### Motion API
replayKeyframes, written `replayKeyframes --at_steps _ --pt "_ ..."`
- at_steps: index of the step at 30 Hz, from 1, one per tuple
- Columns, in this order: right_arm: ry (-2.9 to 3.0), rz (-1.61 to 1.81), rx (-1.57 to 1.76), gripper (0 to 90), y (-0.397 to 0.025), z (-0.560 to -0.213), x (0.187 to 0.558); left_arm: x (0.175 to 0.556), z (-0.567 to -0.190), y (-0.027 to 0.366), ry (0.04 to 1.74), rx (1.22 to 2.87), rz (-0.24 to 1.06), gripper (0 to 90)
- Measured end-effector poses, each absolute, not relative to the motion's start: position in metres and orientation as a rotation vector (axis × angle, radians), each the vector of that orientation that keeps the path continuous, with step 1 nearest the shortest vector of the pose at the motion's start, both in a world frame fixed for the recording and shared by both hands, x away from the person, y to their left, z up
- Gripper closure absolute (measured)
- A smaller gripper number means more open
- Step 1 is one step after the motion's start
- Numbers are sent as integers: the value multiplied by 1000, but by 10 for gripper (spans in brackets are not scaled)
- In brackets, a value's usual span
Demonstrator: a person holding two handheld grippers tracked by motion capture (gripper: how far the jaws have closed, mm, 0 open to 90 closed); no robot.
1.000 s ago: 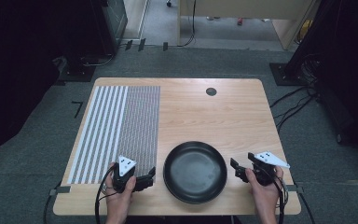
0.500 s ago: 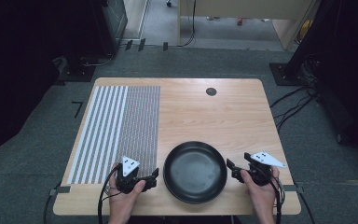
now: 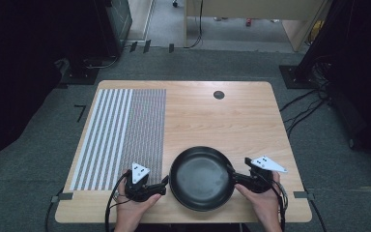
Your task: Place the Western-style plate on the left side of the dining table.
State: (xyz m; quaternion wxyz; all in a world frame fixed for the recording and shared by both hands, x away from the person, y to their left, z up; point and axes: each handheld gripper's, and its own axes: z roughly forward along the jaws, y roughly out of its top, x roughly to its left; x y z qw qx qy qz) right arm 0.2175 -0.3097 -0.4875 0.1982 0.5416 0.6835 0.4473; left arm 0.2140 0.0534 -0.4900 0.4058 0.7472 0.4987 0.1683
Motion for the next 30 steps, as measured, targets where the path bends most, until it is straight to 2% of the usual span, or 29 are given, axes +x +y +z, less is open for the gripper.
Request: replayKeyframes --at_steps 3,7,9,10,12,17,21,25,30 --pt "1905 1249 1515 307 -309 -487 217 214 -491 51 1250 1897 415 162" --pt "1902 1261 1512 479 -310 -487 214 212 -491 50 1244 1905 408 245" --pt "1913 1262 1508 510 -310 -487 214 212 -491 50 1240 1903 401 285" --pt "1919 1275 1537 574 -310 -488 214 212 -491 50 1236 1900 388 307" --pt "1914 1300 1564 622 -310 -489 213 211 -491 50 1236 1897 380 329" --pt "1930 1354 1590 696 -307 -491 212 211 -490 51 1225 1876 338 377" --pt "1940 1346 1614 705 -306 -491 212 209 -489 51 1209 1867 323 422" --pt "1932 1331 1650 788 -308 -490 212 209 -489 52 1203 1864 289 468" --pt "1918 1359 1743 814 -312 -493 212 208 -487 53 1199 1843 247 513"
